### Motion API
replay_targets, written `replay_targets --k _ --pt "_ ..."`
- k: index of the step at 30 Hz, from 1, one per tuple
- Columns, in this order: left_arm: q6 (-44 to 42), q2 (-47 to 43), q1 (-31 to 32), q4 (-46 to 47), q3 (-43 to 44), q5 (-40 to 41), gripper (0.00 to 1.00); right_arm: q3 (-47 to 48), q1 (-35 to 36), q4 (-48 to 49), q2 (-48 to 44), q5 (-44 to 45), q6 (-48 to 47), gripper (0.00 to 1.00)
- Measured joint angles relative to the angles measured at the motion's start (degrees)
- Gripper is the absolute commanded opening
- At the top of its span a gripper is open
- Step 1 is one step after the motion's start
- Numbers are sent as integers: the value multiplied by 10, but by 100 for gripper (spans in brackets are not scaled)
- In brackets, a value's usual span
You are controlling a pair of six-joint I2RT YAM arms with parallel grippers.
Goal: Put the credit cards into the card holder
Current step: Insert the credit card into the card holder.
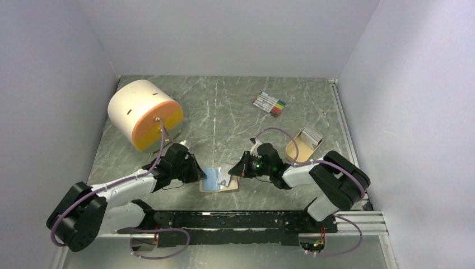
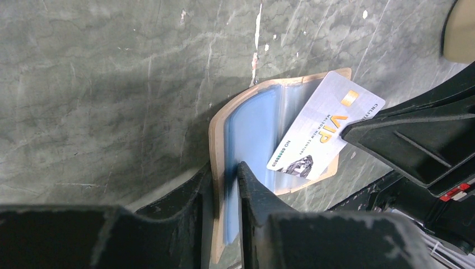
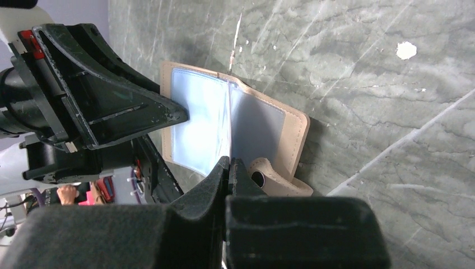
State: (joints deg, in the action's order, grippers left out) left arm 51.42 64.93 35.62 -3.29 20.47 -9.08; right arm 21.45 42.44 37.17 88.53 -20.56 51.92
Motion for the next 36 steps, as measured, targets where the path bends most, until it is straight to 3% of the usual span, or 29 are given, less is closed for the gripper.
replay_targets --k 24,36 --pt "0 5 0 0 0 0 27 -28 -1 123 59 -37 34 0" --pt "0 6 0 0 0 0 27 -29 -1 131 75 -64 35 0"
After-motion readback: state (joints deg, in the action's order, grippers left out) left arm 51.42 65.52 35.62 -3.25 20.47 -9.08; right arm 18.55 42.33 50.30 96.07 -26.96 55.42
